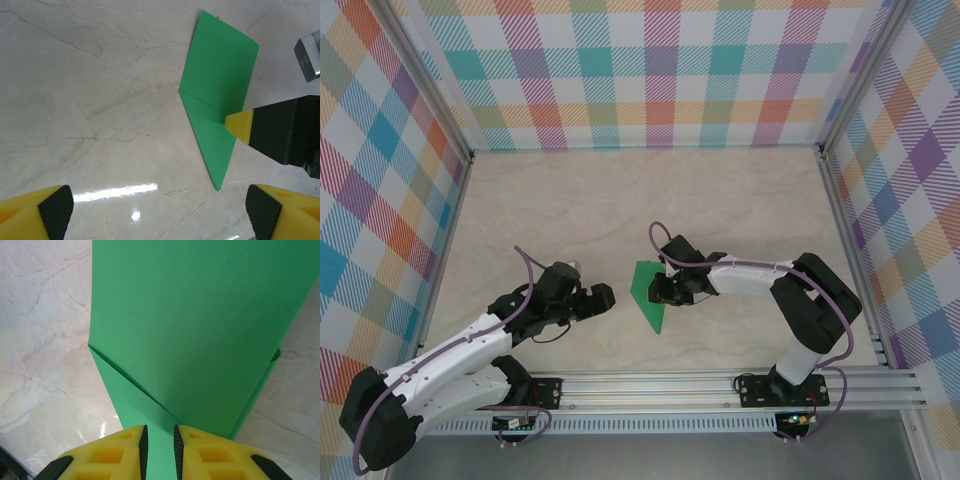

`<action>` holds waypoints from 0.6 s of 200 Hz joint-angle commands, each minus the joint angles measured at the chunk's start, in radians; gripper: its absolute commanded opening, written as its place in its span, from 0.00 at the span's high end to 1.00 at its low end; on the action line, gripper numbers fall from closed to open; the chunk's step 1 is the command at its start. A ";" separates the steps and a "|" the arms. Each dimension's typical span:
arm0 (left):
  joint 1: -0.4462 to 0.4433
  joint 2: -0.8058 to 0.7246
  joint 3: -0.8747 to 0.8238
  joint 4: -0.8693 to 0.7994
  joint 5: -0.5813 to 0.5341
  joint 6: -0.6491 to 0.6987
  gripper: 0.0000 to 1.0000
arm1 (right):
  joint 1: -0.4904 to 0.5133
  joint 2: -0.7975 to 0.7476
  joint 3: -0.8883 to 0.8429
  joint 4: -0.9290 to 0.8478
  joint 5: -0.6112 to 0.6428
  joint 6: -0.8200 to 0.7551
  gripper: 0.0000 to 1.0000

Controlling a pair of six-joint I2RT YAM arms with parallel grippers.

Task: Fold a paper plane with a square sheet of paper (pick it up from the middle)
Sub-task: Fold the wing for the fifth time at the center of the table.

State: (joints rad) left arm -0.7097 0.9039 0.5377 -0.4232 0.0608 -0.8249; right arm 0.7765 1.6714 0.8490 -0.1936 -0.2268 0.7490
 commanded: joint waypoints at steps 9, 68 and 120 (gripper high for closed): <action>0.010 0.061 -0.015 0.120 0.045 -0.020 0.14 | -0.017 0.008 -0.057 0.090 -0.044 0.022 0.77; 0.007 0.269 0.031 0.261 0.080 -0.048 0.22 | -0.055 0.025 -0.170 0.246 -0.119 0.068 0.78; -0.009 0.451 0.080 0.374 0.106 -0.080 0.38 | -0.079 0.026 -0.218 0.296 -0.146 0.071 0.77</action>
State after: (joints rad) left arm -0.7113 1.3037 0.5777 -0.1425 0.1421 -0.8837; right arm 0.7033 1.6657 0.6704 0.1062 -0.3920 0.8135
